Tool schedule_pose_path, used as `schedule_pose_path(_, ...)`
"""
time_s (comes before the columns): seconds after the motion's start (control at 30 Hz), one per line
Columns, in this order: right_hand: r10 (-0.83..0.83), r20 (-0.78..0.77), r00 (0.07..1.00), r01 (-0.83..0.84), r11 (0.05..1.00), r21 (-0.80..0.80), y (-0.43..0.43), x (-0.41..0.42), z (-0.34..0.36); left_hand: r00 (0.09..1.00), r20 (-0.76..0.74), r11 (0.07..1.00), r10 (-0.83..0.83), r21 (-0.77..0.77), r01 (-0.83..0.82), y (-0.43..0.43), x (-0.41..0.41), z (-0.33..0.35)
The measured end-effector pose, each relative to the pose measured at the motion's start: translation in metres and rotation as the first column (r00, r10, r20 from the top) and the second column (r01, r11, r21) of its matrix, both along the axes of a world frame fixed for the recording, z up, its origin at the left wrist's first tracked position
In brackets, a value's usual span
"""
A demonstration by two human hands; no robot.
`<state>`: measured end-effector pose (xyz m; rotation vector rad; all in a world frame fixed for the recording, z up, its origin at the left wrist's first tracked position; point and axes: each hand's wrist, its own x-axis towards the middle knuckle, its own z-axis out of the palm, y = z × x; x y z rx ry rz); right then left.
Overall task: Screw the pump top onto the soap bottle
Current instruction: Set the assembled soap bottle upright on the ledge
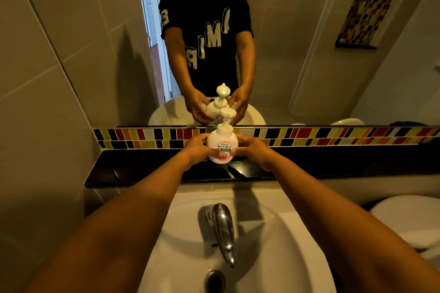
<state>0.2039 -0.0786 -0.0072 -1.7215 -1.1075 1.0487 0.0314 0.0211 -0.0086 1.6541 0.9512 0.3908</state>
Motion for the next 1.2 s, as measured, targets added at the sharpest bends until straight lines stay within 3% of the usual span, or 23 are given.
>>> schedule_pose_path(0.63,-0.15,0.067,0.986,0.149,0.989,0.026,0.023,-0.009,-0.045,0.998,-0.052,0.999,0.046,0.01,-0.046,0.014,0.009,-0.033)
schedule_pose_path(1.2,-0.17,0.104,0.98,0.169,0.985,0.014,0.032,-0.009,-0.054,0.994,-0.036,0.994,0.102,0.044,-0.1,0.021,0.011,-0.044)
